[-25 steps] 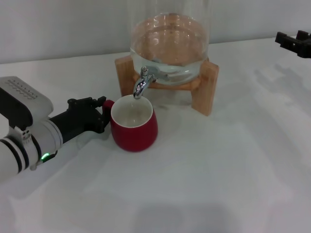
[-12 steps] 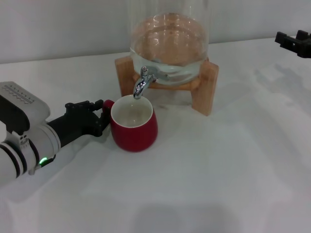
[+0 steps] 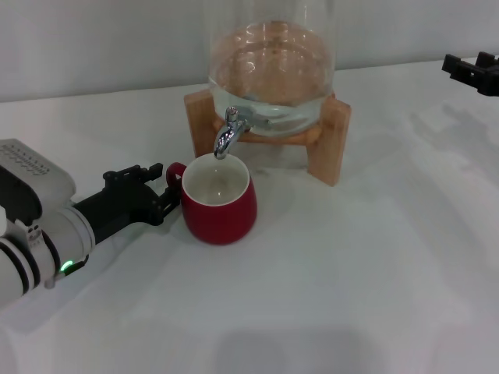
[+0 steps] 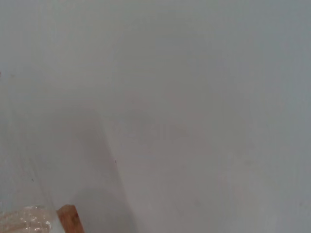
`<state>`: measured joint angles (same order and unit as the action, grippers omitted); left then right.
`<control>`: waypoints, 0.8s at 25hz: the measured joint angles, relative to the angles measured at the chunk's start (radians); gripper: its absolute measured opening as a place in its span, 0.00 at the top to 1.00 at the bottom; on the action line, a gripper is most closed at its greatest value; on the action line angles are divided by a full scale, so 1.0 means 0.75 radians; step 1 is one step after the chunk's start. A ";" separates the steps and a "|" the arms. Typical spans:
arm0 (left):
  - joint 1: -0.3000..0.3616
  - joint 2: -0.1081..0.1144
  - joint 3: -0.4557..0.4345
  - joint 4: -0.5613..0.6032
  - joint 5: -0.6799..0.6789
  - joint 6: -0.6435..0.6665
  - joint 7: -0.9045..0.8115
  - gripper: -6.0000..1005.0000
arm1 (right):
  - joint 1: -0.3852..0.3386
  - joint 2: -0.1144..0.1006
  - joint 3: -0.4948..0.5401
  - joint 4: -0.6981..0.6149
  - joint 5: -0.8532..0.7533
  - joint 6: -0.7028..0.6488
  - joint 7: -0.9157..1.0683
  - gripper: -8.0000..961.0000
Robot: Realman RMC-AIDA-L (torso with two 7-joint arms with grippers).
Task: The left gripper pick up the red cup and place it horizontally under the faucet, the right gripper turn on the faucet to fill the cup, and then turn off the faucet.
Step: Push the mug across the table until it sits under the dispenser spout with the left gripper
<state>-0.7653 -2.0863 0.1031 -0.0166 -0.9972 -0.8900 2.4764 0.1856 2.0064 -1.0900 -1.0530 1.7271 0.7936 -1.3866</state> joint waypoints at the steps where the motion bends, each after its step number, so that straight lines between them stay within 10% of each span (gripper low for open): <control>1: 0.005 0.000 0.000 0.001 0.000 -0.007 0.000 0.53 | 0.000 0.000 0.001 0.000 0.000 -0.001 0.000 0.23; 20: 0.177 0.005 -0.001 0.121 -0.012 -0.340 -0.018 0.52 | 0.006 -0.002 0.016 0.007 -0.002 0.005 0.001 0.23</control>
<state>-0.6324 -2.0827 0.1027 0.0740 -1.0066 -1.1450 2.4631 0.1900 2.0048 -1.0779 -1.0478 1.7258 0.7970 -1.3858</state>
